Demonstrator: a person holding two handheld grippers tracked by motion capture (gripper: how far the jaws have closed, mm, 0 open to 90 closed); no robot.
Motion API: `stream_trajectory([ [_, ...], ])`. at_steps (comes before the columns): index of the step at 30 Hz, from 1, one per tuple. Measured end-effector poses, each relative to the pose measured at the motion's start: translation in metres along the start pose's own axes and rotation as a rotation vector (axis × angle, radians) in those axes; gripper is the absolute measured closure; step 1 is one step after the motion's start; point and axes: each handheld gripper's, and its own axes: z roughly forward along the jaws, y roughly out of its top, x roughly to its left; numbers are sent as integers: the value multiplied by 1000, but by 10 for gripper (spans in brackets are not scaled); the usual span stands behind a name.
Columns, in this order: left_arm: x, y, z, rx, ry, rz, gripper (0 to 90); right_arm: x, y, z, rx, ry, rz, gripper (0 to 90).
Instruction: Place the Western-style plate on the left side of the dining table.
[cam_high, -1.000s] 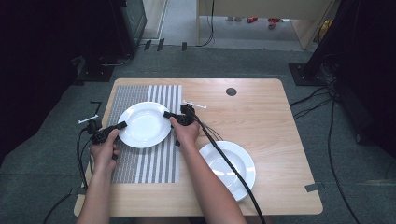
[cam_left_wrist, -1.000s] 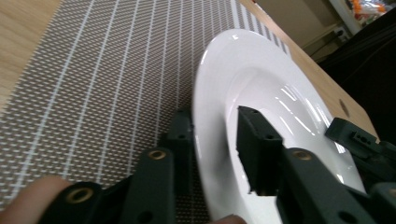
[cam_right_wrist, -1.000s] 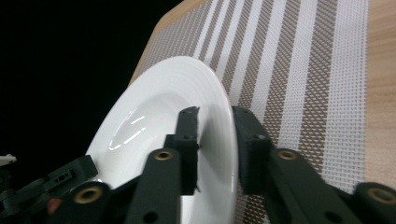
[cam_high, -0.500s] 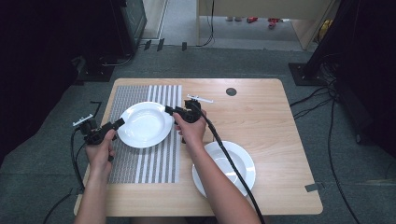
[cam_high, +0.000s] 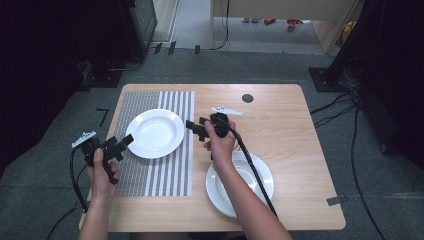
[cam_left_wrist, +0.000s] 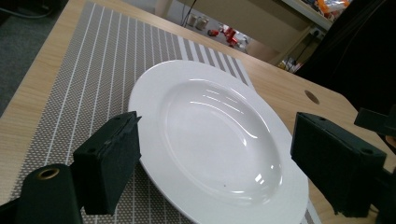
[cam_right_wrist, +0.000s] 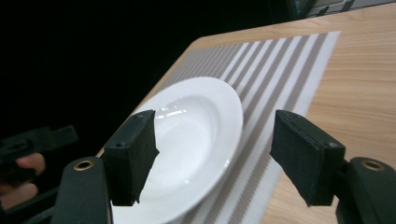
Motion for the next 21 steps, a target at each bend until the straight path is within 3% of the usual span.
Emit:
stream_trajectory([
  [10,-21,-11,-20,12,32,71,159,-7,-7,-35,-3,6,-22,298],
  [21,-25,-25,-30,31,87,88,159,-20,-13,-78,-15,-1,-38,287],
])
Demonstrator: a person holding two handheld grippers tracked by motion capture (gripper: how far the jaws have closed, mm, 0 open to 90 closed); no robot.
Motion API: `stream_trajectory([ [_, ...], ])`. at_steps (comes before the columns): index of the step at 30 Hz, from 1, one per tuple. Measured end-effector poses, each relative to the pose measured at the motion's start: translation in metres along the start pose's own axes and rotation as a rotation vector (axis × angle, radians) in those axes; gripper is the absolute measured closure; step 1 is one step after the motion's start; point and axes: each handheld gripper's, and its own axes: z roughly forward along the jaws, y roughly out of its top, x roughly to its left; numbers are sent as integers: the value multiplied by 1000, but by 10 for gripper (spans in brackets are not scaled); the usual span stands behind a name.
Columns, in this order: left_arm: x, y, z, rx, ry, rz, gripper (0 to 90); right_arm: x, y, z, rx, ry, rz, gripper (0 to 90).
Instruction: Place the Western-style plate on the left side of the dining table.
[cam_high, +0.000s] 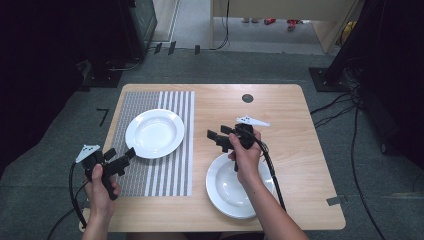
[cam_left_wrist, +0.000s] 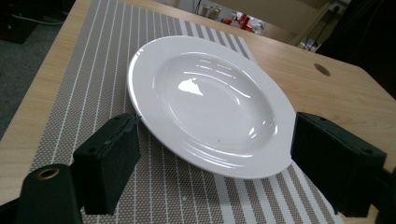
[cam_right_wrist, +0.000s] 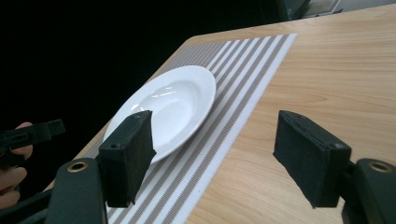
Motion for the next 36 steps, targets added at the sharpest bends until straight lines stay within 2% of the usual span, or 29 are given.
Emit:
stream_trajectory([
  [14,10,-22,-12,31,64,7,159,-29,-21,-53,-5,-56,-4,261],
  [15,11,-24,-13,37,73,17,159,-29,-21,-53,-5,-56,-4,261],
  [17,15,-29,-15,51,98,30,159,-35,-26,-65,-8,-71,-8,258],
  [24,19,-37,-18,62,147,50,159,-48,-35,-89,-7,-107,-12,252],
  [36,21,-55,-18,117,179,80,159,-76,-49,-130,-9,-178,12,249],
])
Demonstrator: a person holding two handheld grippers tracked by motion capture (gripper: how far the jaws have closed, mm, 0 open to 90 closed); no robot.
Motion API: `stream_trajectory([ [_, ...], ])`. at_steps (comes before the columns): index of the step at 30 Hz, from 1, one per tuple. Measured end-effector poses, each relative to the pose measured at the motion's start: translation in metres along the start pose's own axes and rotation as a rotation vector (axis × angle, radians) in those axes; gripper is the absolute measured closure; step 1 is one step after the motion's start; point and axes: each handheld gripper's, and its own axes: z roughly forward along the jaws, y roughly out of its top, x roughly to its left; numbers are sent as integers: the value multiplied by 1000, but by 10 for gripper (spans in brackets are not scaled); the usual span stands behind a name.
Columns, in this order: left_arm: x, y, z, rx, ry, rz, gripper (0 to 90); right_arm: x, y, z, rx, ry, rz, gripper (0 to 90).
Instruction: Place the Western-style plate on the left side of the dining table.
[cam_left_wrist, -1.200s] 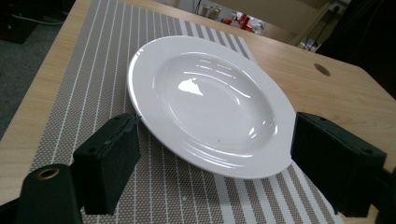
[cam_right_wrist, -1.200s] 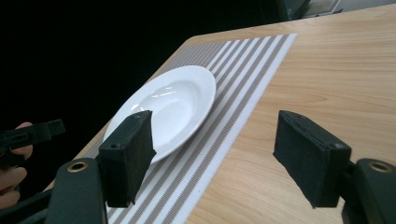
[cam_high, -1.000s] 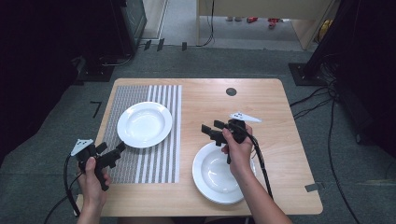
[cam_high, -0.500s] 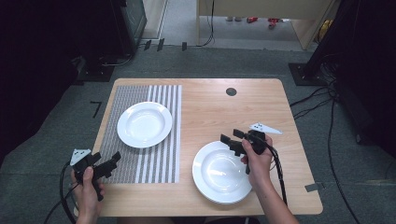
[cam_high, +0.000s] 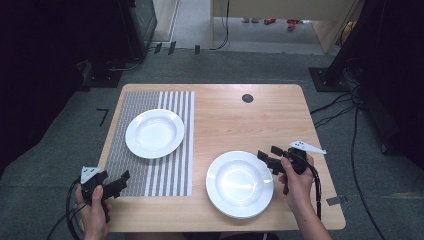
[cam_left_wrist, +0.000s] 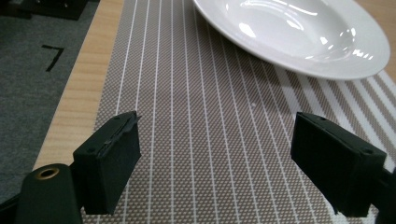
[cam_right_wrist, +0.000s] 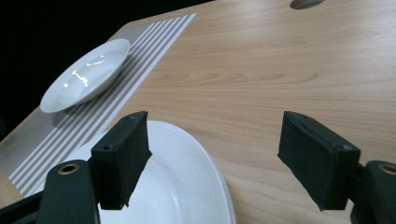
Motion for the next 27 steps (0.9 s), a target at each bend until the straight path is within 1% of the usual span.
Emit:
stream_trajectory([
  [4,2,-5,0,12,11,8,159,-8,-6,-9,7,-19,2,248],
  [8,2,-9,-1,27,27,36,159,-17,-11,-18,15,-48,11,246],
  [21,2,-18,-1,57,50,67,159,-49,-29,-47,28,-134,45,244],
  [27,2,-22,1,72,63,81,159,-61,-36,-59,29,-167,63,244],
])
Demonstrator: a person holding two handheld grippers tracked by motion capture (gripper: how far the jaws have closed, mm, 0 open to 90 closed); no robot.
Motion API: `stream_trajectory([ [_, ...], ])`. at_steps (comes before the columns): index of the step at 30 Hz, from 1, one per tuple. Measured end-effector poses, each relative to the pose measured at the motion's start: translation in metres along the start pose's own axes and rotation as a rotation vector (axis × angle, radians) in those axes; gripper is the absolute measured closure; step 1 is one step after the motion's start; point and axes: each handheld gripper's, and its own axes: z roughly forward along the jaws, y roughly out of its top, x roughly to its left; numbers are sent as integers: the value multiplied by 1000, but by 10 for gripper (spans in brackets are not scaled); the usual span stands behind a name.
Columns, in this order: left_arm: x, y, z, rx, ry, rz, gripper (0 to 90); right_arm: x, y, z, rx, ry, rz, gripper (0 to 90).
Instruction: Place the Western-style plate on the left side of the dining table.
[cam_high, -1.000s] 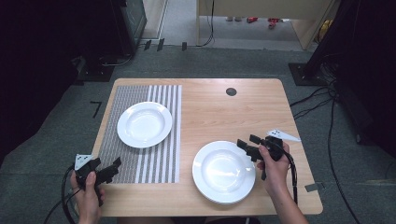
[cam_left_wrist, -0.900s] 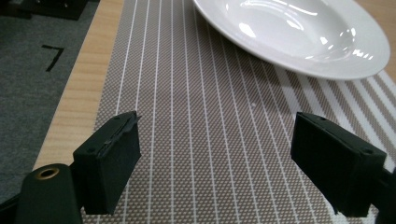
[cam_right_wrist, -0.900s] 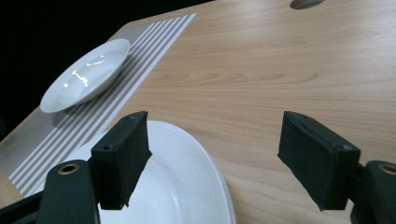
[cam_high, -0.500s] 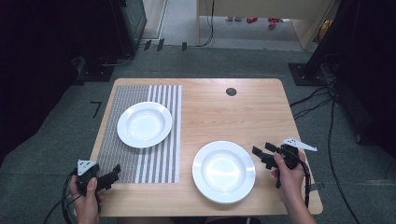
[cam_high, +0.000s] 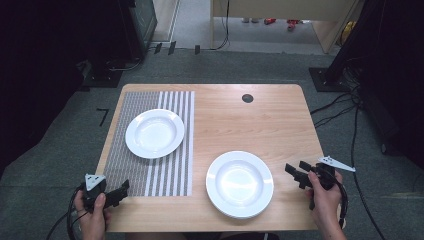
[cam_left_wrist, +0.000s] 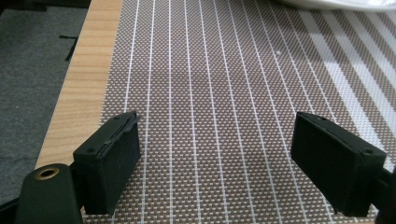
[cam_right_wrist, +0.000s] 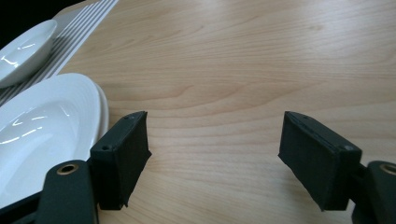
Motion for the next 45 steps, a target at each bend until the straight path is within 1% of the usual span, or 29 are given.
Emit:
stream_trajectory([
  [1,0,0,0,0,2,2,159,-2,-1,-2,2,-6,8,244],
  [2,-1,-1,0,3,4,6,159,-4,-2,-3,-1,-13,2,243],
  [3,-1,-1,0,3,4,6,159,-6,-3,-5,1,-18,7,244],
  [7,-3,-2,2,3,22,25,159,-13,-7,-11,-1,-38,14,243],
  [10,-6,-3,3,4,42,48,158,-18,-11,-14,2,-51,18,243],
  [12,-8,-3,4,9,52,73,141,-22,-13,-16,3,-63,23,243],
  [16,-8,-4,4,5,51,74,132,-27,-17,-20,5,-89,22,243],
  [18,-8,-4,4,3,51,74,131,-30,-18,-23,5,-107,14,243],
  [22,-9,-4,4,3,52,74,131,-35,-21,-26,12,-140,13,245],
  [25,-9,-4,4,3,52,75,131,-35,-23,-29,13,-159,7,245],
  [27,-9,-4,4,3,52,74,131,-34,-24,-30,15,-184,-16,245],
  [30,-9,-4,4,3,52,74,131,-30,-26,-29,22,-231,-68,243],
  [33,-9,-4,4,3,52,75,130,-25,-28,-27,42,-267,-115,234],
  [36,-9,-4,4,3,52,75,130,-21,-28,-25,56,-281,-148,209],
  [40,-9,-4,4,3,52,75,130,-19,-29,-24,68,-292,-165,194],
  [42,-9,-4,4,3,52,74,130,-17,-29,-22,76,-306,-184,189],
  [45,-9,-4,4,3,53,75,130,-13,-30,-19,98,-340,-227,171],
])
